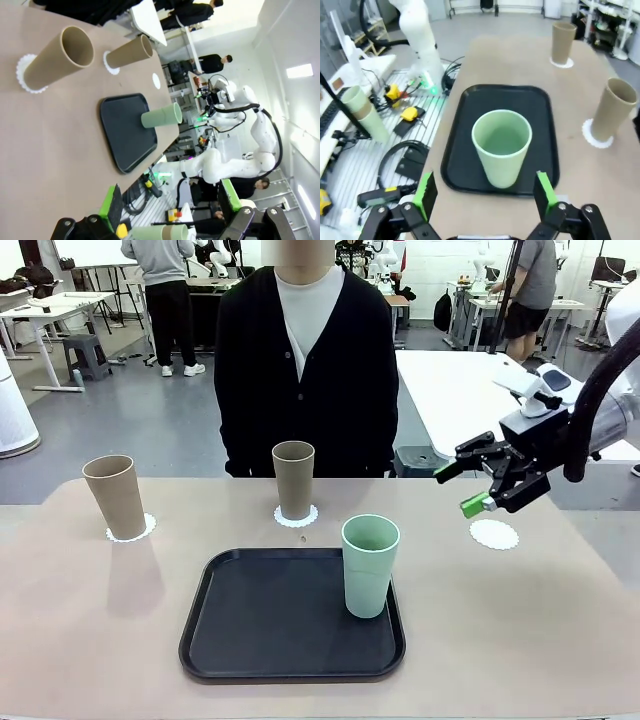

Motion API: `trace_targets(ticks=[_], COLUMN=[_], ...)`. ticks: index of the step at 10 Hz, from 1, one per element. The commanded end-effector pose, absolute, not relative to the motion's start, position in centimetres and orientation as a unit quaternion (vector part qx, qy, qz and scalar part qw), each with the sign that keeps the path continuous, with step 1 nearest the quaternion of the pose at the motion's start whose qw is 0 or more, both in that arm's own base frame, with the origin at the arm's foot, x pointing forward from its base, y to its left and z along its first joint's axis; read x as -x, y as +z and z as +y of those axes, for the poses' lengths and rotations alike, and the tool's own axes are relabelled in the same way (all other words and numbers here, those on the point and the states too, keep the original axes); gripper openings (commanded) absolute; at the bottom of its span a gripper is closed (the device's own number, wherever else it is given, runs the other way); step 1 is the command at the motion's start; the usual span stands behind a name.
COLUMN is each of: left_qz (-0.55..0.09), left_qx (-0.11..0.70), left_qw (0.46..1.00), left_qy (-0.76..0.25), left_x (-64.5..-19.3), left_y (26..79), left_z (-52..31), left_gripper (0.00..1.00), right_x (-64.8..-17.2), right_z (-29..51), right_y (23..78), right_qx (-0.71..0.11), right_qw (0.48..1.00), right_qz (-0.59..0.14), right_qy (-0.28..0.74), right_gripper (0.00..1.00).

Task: Place coasters on the table and set cups on them.
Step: Take one Reusable plastic cup from the Flat Tray and place it on a coaster set by the human.

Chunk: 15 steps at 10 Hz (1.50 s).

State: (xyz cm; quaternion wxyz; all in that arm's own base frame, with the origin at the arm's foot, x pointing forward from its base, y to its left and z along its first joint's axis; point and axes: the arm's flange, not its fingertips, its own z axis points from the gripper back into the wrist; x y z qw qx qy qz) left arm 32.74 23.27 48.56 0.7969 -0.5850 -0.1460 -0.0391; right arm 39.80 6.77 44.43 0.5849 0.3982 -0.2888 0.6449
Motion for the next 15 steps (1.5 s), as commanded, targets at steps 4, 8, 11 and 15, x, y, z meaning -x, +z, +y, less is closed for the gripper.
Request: trace_targets(ticks=[4, 8, 11, 15], left_qz=[-0.148, -0.148, -0.148, -0.148], left_qx=[0.591, 0.591, 0.591, 0.591], left_qw=[0.792, 0.792, 0.792, 0.792], left_qy=[-0.039, -0.039, -0.039, -0.039], left_x=[-32.5, -32.5, -32.5, -32.5], left_y=[48.8, 48.8, 48.8, 48.8], left_z=[23.4, 23.4, 23.4, 23.4], left_gripper=[1.0, 1.0, 1.0, 1.0], right_x=[-39.6, -39.6, -40.3, -38.2], right_z=[7.1, 6.8, 6.7, 7.6], right_y=[45.4, 45.3, 37.5, 32.9], right_qx=[-0.384, -0.376, -0.366, -0.385], right_qw=[0.589, 0.596, 0.591, 0.549], right_qz=[-0.301, -0.288, -0.326, -0.406], right_qy=[0.644, 0.649, 0.64, 0.621], right_gripper=[1.0, 1.0, 1.0, 1.0])
